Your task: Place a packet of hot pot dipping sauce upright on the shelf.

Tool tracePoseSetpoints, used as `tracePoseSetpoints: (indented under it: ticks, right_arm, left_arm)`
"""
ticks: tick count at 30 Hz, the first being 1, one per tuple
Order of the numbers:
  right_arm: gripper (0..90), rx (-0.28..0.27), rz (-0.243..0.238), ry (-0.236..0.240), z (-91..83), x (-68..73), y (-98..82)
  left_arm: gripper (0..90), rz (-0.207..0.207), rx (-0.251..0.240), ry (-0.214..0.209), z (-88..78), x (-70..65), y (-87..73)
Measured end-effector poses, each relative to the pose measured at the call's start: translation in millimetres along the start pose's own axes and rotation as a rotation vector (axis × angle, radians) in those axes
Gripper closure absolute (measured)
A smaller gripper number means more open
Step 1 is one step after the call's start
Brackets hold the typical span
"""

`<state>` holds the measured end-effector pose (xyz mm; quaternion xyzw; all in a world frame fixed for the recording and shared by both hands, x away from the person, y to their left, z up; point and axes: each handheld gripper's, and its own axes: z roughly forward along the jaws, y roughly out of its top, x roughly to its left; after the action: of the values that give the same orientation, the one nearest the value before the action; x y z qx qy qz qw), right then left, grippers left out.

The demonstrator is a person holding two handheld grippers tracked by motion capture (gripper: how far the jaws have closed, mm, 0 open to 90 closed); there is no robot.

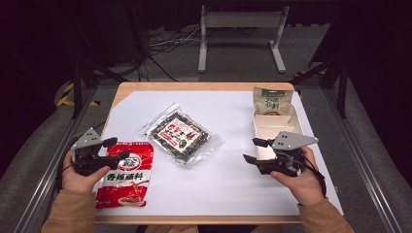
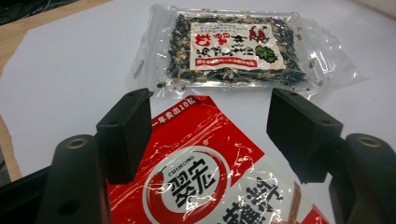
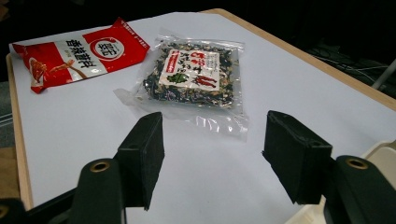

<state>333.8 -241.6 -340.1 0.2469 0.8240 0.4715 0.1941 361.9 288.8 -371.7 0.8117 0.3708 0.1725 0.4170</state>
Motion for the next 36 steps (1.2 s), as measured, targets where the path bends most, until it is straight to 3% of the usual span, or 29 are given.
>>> tracePoseSetpoints:
  ticks: [10, 14, 18, 24, 25, 28, 34, 36]
  right_arm:
    - [36.6, -0.006, -0.006, 0.024, 4.3, 2.8, -1.3]
    - [35.2, -0.014, -0.015, 0.041, 6.8, 1.7, -3.2]
    - [33.9, -0.035, -0.023, 0.057, 8.9, 0.0, -5.3]
    - [33.3, -0.030, -0.017, 0.060, 11.1, -1.0, -7.8]
    - [33.3, -0.030, -0.018, 0.060, 11.6, -1.0, -7.9]
    - [33.0, -0.026, -0.017, 0.066, 13.3, -0.1, -8.6]
    - [33.2, -0.024, -0.023, 0.081, 16.8, 1.1, -9.4]
    - [33.2, -0.023, -0.032, 0.086, 18.4, 1.9, -9.5]
  left_arm:
    - [28.7, -0.029, 0.015, 0.023, 10.6, 29.9, 0.6]
    - [27.5, -0.041, 0.029, 0.067, 14.9, 35.7, -7.6]
    - [27.2, -0.089, 0.033, 0.046, 21.5, 50.4, -18.5]
    - [25.7, -0.105, 0.069, 0.030, 30.1, 62.0, -27.9]
    - [24.8, -0.127, 0.077, 0.018, 32.7, 65.1, -30.1]
    - [24.0, -0.132, 0.090, 0.016, 35.3, 68.0, -32.7]
    - [27.3, -0.203, 0.137, 0.016, 46.7, 74.1, -45.2]
    - [27.9, -0.199, 0.150, 0.013, 48.1, 75.4, -46.7]
